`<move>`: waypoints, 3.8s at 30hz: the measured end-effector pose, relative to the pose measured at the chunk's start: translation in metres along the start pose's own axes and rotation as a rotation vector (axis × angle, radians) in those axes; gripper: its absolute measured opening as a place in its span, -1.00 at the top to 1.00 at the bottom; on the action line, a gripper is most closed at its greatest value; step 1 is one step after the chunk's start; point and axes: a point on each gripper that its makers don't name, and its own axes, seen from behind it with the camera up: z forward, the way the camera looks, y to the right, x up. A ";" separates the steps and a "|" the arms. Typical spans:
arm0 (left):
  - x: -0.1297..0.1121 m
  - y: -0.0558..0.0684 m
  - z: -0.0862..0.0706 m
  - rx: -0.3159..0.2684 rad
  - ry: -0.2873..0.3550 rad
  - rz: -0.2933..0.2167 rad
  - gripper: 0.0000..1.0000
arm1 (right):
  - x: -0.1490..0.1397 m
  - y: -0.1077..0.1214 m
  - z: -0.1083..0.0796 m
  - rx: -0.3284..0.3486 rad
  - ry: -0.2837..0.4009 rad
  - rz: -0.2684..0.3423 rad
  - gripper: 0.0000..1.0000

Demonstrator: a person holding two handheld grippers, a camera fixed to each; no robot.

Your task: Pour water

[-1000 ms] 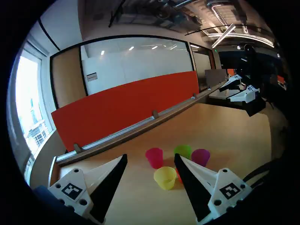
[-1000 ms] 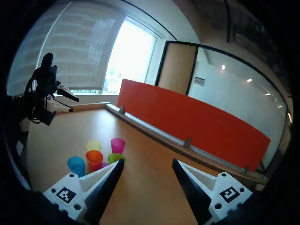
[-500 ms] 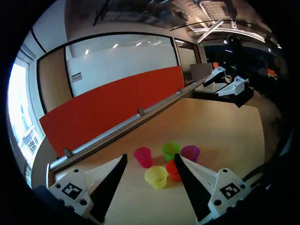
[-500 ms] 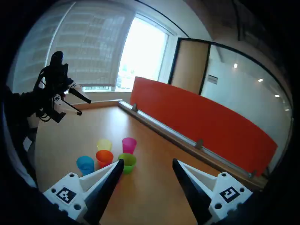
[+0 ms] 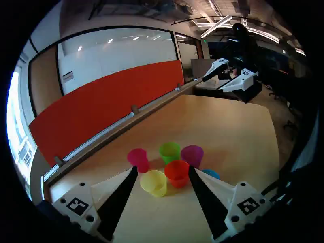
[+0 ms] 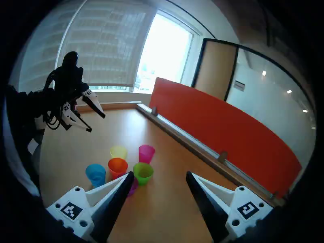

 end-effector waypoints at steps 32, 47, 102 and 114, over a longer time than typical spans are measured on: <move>-0.057 0.064 0.040 -0.220 -0.137 0.045 -0.86 | -0.007 0.008 0.037 0.038 -0.043 -0.020 -1.00; -0.071 0.091 0.051 -0.275 -0.165 0.035 -0.86 | -0.011 0.010 0.043 0.045 -0.042 -0.018 -1.00; -0.103 0.117 0.103 -0.296 -0.209 0.056 -0.86 | -0.024 0.019 0.047 0.027 -0.047 -0.035 -1.00; -0.104 0.118 0.106 -0.287 -0.200 0.046 -0.81 | -0.023 0.020 0.045 0.022 -0.041 -0.033 -1.00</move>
